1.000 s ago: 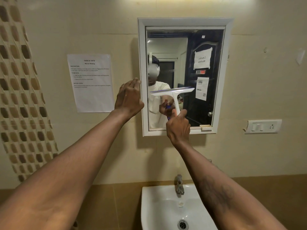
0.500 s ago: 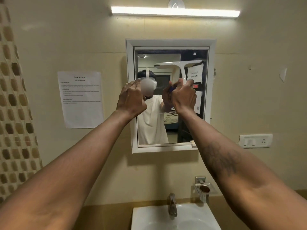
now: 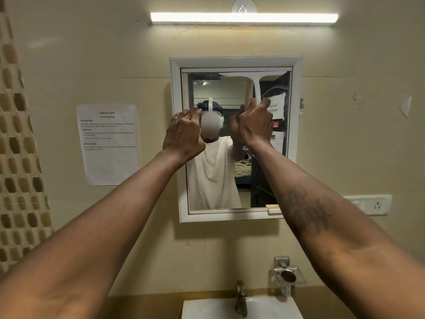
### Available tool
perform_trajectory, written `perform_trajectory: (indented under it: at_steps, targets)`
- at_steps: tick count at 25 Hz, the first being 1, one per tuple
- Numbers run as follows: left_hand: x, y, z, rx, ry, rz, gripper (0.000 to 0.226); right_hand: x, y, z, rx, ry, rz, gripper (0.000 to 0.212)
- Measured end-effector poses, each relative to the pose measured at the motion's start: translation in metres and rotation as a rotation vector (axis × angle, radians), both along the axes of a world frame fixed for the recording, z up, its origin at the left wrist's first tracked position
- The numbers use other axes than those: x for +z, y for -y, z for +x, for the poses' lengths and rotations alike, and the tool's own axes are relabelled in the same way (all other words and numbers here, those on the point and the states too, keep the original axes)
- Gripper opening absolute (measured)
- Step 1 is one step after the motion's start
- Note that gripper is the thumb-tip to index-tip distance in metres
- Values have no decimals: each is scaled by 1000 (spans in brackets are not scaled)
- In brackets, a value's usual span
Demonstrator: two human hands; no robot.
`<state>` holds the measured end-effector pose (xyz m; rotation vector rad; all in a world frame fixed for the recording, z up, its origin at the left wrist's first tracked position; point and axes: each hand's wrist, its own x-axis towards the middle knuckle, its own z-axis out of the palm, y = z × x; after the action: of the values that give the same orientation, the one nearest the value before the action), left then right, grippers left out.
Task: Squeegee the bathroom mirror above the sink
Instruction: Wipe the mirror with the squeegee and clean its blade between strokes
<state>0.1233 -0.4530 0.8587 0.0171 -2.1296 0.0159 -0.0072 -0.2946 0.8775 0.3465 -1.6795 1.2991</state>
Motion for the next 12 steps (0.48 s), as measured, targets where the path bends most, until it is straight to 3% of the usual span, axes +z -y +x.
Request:
perform_trajectory:
  at_steps: [6,12]
  targets:
    - [-15,-3,-5,-11,26,16,63,-31,-4,-3,-53,37,22,31]
    - [-31,-4,-5,-18,50,19,59,-97,-7,16,-8,117,39,49]
